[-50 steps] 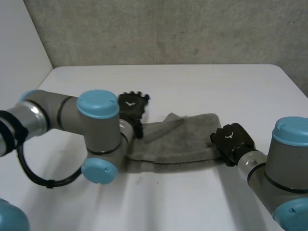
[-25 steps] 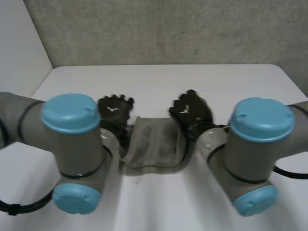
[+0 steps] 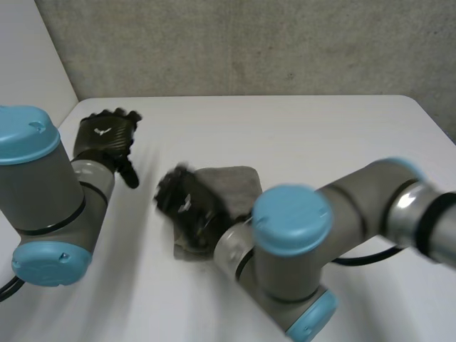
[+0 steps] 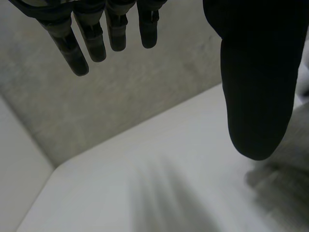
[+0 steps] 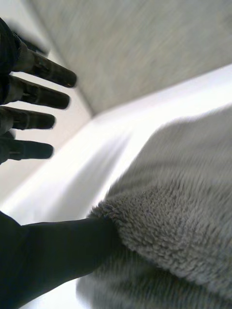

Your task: Fold the towel.

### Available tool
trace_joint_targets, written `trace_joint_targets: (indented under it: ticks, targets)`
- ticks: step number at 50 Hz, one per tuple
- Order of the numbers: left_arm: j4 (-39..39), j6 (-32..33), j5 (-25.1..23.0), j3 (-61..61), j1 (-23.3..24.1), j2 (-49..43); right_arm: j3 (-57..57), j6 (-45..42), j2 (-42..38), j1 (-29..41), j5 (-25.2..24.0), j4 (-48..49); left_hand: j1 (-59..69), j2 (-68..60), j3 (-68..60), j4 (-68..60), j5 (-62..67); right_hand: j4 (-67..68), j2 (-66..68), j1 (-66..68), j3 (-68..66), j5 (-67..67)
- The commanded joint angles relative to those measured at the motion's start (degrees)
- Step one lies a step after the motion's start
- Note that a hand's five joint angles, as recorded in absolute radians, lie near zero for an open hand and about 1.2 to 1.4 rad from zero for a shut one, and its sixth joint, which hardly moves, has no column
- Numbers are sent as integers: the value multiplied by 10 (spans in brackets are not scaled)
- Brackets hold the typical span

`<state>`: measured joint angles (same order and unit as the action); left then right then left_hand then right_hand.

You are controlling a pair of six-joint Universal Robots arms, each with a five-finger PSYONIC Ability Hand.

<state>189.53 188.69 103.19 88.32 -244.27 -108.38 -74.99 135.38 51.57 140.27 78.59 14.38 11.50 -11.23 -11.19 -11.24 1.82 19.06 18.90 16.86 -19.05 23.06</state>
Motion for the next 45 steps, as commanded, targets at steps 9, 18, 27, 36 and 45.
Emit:
trace_joint_targets:
  ticks: [9, 18, 27, 36, 45]
  targets:
    - [14, -94, -85, -67, 70, -60, -50, 372, 129, -195, 44, -88, 12, -15, -15, -15, 9, -81, -80, -59, 81, -221]
    - [-21, -92, -90, -99, 95, -154, -12, 415, 61, -207, -25, -130, 16, -18, -19, -18, 13, -81, -80, -59, 81, -221]
    - [-38, -89, -93, -124, 97, -202, -12, 424, 40, -220, -27, -131, 21, -23, -24, -23, 18, -78, -76, -56, 78, -218]
    - [-68, -40, -85, -105, 78, -208, 20, 423, -16, -205, -27, -133, 22, -25, -26, -25, 19, -80, -78, -58, 80, -220]
    - [-72, -6, -85, -88, 44, -203, 49, 418, -56, -175, -24, -140, 21, -24, -24, -23, 18, -81, -80, -59, 81, -221]
